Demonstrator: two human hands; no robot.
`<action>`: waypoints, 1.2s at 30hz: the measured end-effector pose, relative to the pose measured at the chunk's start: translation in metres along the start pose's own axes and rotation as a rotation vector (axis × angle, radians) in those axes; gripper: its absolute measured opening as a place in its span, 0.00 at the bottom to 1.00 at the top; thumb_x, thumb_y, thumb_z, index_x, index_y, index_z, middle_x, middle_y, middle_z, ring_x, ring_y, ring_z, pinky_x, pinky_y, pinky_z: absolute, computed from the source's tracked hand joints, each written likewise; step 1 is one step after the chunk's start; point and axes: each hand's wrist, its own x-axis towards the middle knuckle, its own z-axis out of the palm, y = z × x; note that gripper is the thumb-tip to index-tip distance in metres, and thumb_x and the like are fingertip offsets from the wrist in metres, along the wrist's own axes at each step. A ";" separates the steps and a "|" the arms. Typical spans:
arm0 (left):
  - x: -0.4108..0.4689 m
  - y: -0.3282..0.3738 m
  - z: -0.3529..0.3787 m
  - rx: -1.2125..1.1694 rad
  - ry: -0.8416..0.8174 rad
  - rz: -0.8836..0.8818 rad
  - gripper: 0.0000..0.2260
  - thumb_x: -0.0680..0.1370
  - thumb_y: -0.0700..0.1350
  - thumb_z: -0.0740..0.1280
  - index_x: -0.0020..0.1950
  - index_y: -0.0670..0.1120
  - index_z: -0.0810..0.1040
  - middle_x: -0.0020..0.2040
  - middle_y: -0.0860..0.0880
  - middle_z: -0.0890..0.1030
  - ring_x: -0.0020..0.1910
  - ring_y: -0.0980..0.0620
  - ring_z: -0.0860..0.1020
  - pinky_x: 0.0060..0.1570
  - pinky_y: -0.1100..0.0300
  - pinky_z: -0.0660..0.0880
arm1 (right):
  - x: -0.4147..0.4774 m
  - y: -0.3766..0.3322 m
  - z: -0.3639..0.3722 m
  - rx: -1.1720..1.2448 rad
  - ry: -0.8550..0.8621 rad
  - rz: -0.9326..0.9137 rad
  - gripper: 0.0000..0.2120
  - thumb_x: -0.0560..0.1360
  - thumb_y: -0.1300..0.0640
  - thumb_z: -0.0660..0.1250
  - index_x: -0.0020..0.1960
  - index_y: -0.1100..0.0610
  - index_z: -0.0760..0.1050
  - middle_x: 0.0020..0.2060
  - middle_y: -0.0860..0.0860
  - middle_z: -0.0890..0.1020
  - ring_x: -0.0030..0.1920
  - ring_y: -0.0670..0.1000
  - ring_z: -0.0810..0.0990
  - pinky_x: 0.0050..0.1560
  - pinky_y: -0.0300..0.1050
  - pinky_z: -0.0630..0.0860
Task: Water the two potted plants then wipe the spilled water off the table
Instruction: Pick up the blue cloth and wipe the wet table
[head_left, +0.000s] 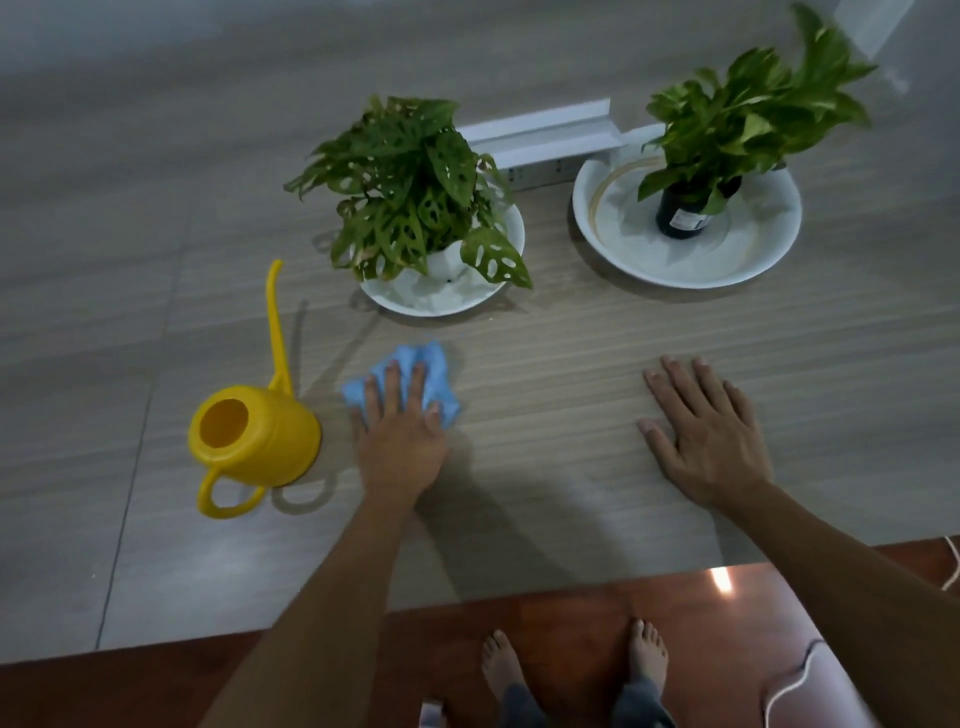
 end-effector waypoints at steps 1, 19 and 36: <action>-0.014 -0.015 -0.006 -0.001 0.021 -0.028 0.25 0.81 0.54 0.51 0.79 0.53 0.59 0.78 0.43 0.64 0.76 0.36 0.61 0.70 0.33 0.59 | 0.000 -0.001 0.000 -0.002 0.001 0.004 0.30 0.78 0.38 0.51 0.77 0.46 0.58 0.78 0.47 0.59 0.78 0.54 0.54 0.73 0.57 0.57; -0.091 0.046 -0.011 -0.026 -0.040 0.002 0.25 0.80 0.55 0.53 0.78 0.54 0.61 0.79 0.45 0.62 0.77 0.37 0.59 0.71 0.35 0.56 | 0.002 0.003 0.000 0.010 -0.066 0.018 0.30 0.78 0.37 0.51 0.78 0.46 0.57 0.78 0.47 0.58 0.78 0.54 0.53 0.73 0.59 0.57; -0.123 0.194 0.006 -0.100 -0.090 0.221 0.25 0.80 0.55 0.56 0.77 0.57 0.62 0.79 0.48 0.61 0.78 0.39 0.58 0.71 0.34 0.56 | 0.009 0.140 -0.028 0.046 -0.036 0.190 0.30 0.78 0.35 0.47 0.78 0.44 0.53 0.79 0.47 0.52 0.79 0.54 0.45 0.75 0.59 0.50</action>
